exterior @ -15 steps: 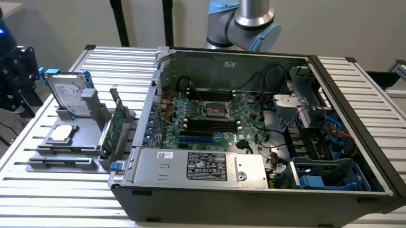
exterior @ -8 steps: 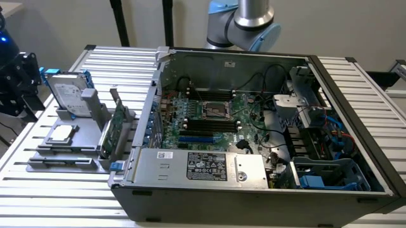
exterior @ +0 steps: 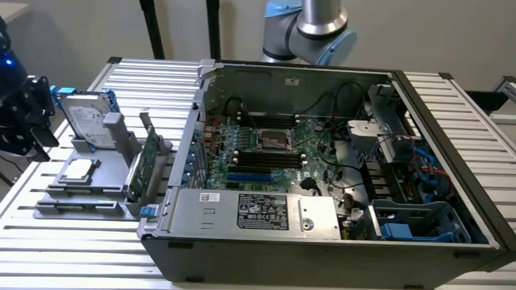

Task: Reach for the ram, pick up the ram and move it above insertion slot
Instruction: 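Pick up the ram and move it above insertion slot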

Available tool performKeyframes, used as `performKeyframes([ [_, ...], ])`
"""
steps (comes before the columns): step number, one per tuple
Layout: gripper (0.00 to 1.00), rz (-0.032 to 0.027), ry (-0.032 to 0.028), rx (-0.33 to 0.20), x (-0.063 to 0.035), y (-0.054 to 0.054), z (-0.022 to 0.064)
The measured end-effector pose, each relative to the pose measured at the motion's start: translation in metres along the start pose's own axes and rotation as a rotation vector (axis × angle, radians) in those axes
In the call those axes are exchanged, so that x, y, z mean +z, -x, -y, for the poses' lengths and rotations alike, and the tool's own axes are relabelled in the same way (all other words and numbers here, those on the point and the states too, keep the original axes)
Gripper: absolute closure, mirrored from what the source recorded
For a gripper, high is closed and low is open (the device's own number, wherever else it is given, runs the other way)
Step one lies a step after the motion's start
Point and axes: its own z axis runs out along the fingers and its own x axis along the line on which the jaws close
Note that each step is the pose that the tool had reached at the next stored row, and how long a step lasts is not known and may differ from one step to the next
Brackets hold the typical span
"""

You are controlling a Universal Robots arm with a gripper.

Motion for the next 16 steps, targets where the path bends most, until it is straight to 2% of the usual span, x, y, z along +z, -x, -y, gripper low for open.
performKeyframes([
  [16, 0.64, -0.0002, -0.0002, -0.016, 0.0292, 0.0, -0.0021],
])
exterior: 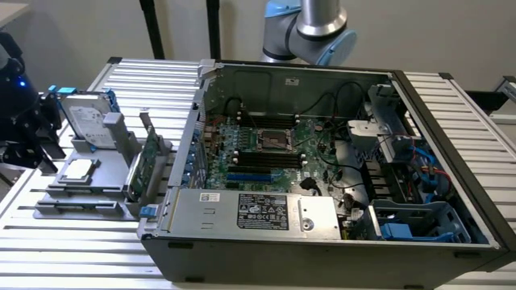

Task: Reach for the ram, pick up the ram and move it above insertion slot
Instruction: 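Pick up the ram and move it above insertion slot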

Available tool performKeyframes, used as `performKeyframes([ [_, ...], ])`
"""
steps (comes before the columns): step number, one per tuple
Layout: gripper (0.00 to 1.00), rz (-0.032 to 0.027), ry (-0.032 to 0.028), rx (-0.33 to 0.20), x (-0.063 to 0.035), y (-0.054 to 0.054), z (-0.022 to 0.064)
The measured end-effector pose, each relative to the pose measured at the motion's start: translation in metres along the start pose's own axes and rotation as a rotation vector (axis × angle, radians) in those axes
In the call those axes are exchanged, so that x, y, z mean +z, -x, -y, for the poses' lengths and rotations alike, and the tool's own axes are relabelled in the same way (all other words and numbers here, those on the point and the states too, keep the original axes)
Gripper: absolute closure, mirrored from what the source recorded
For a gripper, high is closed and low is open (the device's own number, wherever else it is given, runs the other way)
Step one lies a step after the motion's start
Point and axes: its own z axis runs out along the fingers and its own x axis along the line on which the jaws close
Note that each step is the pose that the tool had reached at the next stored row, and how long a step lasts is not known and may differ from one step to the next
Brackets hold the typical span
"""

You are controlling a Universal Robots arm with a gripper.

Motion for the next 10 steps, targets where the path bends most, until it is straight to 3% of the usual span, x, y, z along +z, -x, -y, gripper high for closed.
performKeyframes([
  [10, 0.64, 0.0, 0.0002, -0.003, 0.0183, 0.0, -0.0006],
])
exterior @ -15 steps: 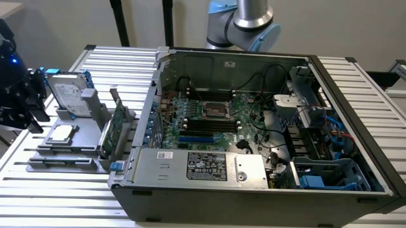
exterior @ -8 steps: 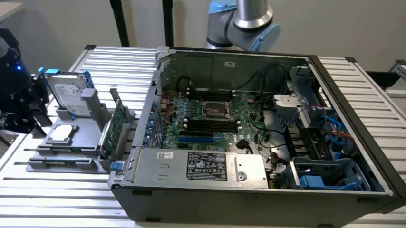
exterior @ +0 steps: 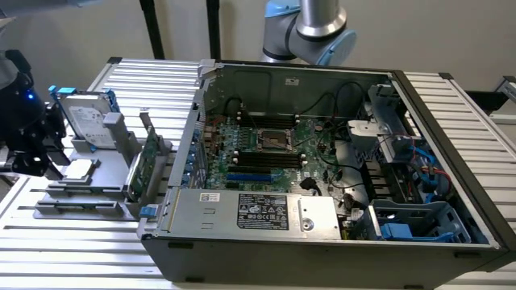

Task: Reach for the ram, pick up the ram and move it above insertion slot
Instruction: 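Pick up the ram and move it above insertion slot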

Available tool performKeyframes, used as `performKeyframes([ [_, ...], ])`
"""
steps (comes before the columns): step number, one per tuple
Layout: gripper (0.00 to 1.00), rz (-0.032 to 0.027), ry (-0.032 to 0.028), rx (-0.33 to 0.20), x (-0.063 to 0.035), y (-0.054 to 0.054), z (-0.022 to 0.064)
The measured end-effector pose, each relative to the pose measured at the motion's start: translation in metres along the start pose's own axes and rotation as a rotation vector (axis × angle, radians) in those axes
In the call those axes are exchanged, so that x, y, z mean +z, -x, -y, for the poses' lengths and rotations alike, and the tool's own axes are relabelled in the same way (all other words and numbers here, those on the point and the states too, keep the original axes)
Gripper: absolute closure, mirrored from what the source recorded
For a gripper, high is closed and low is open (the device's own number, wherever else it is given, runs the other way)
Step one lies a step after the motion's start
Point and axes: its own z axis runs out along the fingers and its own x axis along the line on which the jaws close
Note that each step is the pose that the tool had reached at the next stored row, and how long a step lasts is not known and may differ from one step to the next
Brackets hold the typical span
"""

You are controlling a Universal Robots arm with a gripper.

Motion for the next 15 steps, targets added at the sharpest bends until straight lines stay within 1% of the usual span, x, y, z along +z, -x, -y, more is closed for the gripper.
performKeyframes([
  [15, 0.64, -0.0001, 0.0, 0.0, 0.0271, -0.002, 0.0004],
])
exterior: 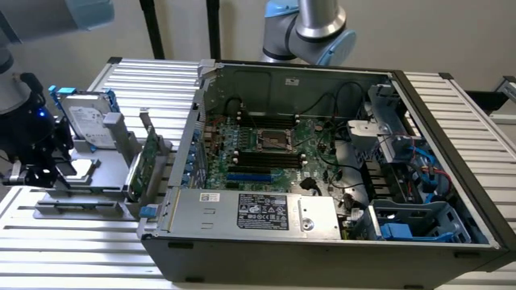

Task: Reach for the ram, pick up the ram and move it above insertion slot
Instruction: 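Pick up the ram and move it above insertion slot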

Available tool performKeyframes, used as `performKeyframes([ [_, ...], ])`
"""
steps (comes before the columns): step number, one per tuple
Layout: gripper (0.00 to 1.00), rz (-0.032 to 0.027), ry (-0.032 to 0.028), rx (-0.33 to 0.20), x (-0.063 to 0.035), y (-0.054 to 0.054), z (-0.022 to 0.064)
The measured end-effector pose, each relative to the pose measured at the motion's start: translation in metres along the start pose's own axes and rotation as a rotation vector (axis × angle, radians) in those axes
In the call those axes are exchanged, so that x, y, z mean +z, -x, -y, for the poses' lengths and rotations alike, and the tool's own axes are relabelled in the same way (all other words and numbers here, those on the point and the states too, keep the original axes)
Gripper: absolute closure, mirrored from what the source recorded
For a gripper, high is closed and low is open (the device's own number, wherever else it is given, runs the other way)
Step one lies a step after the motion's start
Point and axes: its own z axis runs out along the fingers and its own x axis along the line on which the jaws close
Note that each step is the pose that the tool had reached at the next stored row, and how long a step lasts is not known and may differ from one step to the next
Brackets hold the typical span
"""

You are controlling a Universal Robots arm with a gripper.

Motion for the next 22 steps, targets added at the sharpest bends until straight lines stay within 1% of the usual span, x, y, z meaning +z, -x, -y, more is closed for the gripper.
performKeyframes([
  [9, 0.64, 0.0, 0.0, 0.0, 0.0163, -0.003, 0.0001],
  [13, 0.64, 0.0012, -0.0001, 0.0, 0.023, -0.006, 0.0001],
  [22, 0.64, 0.0032, -0.0002, 0.0, 0.0336, -0.008, 0.0011],
])
